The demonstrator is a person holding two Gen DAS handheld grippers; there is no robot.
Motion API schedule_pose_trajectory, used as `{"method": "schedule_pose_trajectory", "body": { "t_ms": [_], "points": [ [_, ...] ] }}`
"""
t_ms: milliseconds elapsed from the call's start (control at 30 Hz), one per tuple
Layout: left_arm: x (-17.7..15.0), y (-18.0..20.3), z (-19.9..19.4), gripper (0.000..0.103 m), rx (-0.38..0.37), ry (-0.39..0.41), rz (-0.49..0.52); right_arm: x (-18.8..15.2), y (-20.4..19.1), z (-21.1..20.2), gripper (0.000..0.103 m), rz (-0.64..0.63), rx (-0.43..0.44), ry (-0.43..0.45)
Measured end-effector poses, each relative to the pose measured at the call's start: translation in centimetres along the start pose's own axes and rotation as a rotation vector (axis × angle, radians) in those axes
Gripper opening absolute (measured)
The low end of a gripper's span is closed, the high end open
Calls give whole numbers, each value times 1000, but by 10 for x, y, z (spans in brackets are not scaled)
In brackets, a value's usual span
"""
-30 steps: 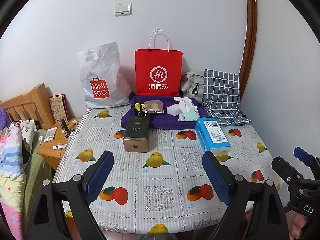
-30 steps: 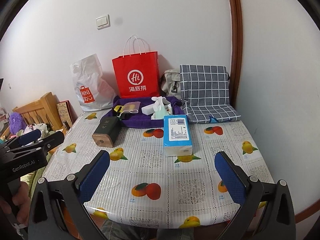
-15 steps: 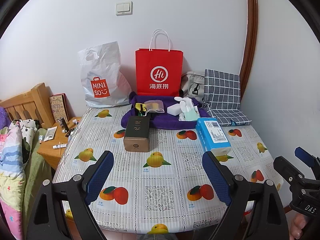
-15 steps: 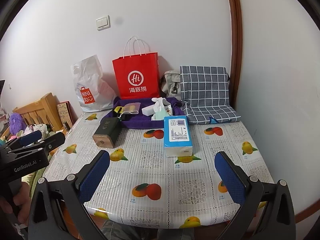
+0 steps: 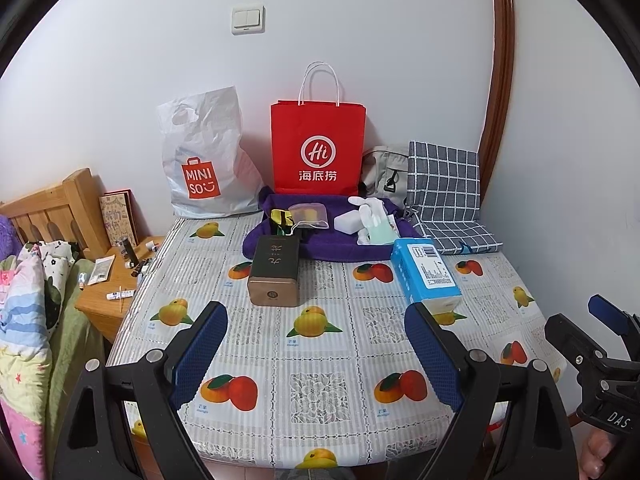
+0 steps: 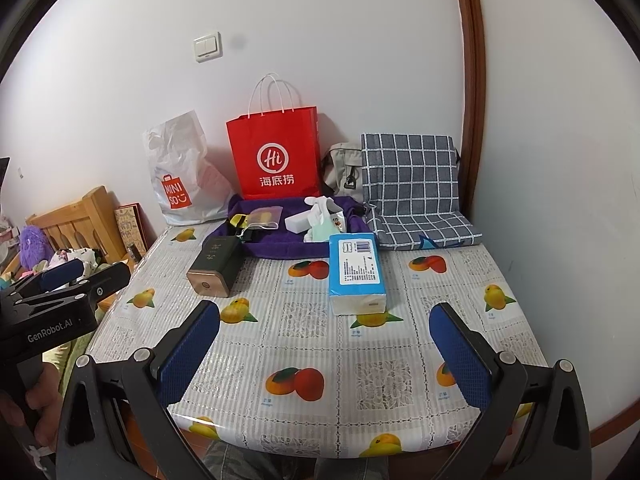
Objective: Organize soft objects
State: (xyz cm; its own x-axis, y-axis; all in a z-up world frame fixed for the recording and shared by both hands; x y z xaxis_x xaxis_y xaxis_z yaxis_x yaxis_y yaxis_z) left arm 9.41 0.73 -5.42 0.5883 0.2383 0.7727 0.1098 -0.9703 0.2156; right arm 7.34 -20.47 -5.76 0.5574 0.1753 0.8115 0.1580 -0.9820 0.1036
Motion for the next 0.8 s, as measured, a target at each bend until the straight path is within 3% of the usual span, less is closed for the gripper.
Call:
{"method": "schedule_pose_trajectory", "body": {
  "t_ms": [800],
  "points": [
    [1, 2, -2, 90, -1, 3, -1, 3, 2, -4, 103, 2, 3, 6]
  ]
}}
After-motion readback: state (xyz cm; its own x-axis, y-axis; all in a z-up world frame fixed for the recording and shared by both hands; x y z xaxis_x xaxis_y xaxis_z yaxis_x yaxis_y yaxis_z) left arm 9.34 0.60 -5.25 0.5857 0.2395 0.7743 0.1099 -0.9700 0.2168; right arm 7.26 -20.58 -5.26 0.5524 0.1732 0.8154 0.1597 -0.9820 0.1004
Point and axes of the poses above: each gripper's, at about its wrist camera, not at the fingertips, and z roughly the way its jaws point, y to its right, x to its top, the point moved 9 cm from there along z, roughly the way its jaws point, and after that the axes turned 14 degrees about -z, right-handed, at the moved point
